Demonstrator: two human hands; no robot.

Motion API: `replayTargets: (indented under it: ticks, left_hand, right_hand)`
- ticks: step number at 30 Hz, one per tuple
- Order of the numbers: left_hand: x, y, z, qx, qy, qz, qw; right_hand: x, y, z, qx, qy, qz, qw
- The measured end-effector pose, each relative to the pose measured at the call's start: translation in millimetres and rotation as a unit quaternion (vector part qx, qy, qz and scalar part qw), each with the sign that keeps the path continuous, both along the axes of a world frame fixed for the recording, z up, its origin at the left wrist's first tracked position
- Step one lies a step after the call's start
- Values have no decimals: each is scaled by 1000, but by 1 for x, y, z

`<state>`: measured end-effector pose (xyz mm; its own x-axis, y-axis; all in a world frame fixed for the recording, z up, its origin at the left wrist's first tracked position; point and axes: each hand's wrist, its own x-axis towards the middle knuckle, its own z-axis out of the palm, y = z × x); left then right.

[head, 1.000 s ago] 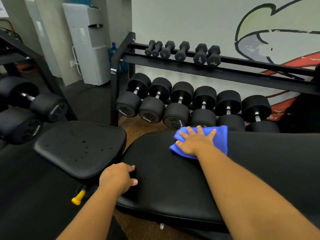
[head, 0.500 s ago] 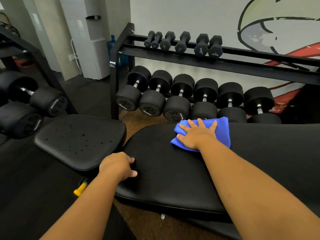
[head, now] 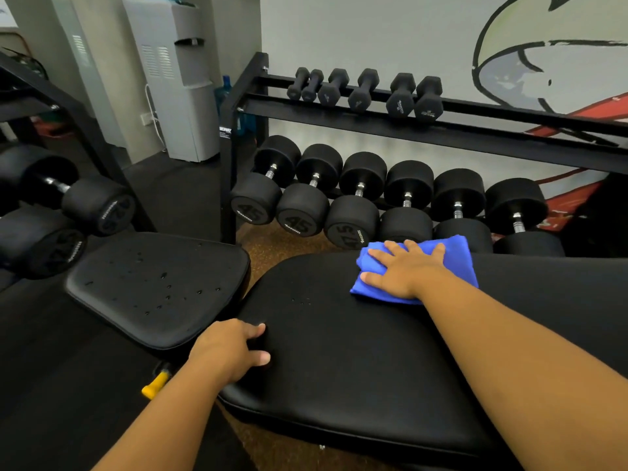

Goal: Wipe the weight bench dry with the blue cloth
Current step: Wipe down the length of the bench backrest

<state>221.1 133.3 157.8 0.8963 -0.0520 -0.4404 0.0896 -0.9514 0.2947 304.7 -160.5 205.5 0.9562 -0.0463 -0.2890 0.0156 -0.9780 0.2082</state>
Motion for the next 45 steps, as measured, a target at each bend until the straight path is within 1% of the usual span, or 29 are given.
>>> replayTargets:
  ticks: [3,7,9,11,14,15,16,17,18,20,21,22,23,24,28,31,33,34,35,37,38,39,41,45]
  left_hand:
    - [4,2,-4,-20,-4,4,1000]
    - [8,2,-9,-35,-6,16,999]
    - [10,2,-9,-34,-8,17,999]
    - [11,1,-7,-22,-5,12,1000]
    - [11,0,-3,-5,-4,4,1000]
    - [10,0,-3,-3,-4,3,1000]
    - [10,1,-3,-6,-4,5,1000]
    - [9,2,-3,-11,0,9,1000]
    - [8,2,-4,-17,2,12,1000]
    - [5,3,-6,-25,-4,11,1000]
    - [3,4,-7,-30,-12,9,999]
    - [1,4,-9,-35,-21,6,999]
    - [-1,5,-10,-38,-27,5,999]
    - [-3,5,-10,-38,-34,2,999]
    - [-4,8,-9,-34,-48,-6,998]
    - [-6,10,-7,-48,-41,-5,998]
    - [-9,13,-8,-77,-40,15,996]
    - [-10,15,-9,-96,-42,28,994]
    - [-11,19,-10,-115,-46,41,991]
    - [-13,26,-12,-136,-62,65,987]
    - [-13,30,-12,-135,-73,73,985]
    - [-14,33,-12,-132,-84,81,984]
    - [-14,37,-11,-129,-98,95,982]
    - [-13,41,-9,-139,-107,122,977]
  right_hand:
    - [26,12,-4,-9,-2,-47,999]
    - [52,32,-10,0,19,-53,998]
    - [55,51,-15,-2,21,-7,1000]
    - [47,73,-26,5,27,63,998]
    - [29,96,-36,16,55,196,979]
    - [25,95,-35,22,68,223,972]
    - [23,91,-32,30,78,229,970]
    - [22,84,-30,34,81,214,973]
    - [22,76,-29,33,71,176,981]
    - [21,65,-29,12,23,59,998]
    - [18,66,-29,-1,8,11,1000]
    - [15,70,-29,-8,6,-12,1000]
    - [11,77,-30,-9,11,-9,1000]
    - [5,85,-31,-3,21,13,1000]
    - [-36,113,-40,21,59,161,985]
    - [-64,103,-32,46,104,249,962]
    - [-66,80,-15,63,147,244,956]
    - [-62,68,-8,61,155,214,963]
    - [-57,58,-4,51,145,167,974]
    - [-51,51,-6,18,86,66,994]
    - [-50,55,-10,6,58,33,998]
    - [-51,63,-15,0,44,23,999]
    - [-61,83,-24,10,48,56,997]
    - [-95,102,-29,33,74,181,980]
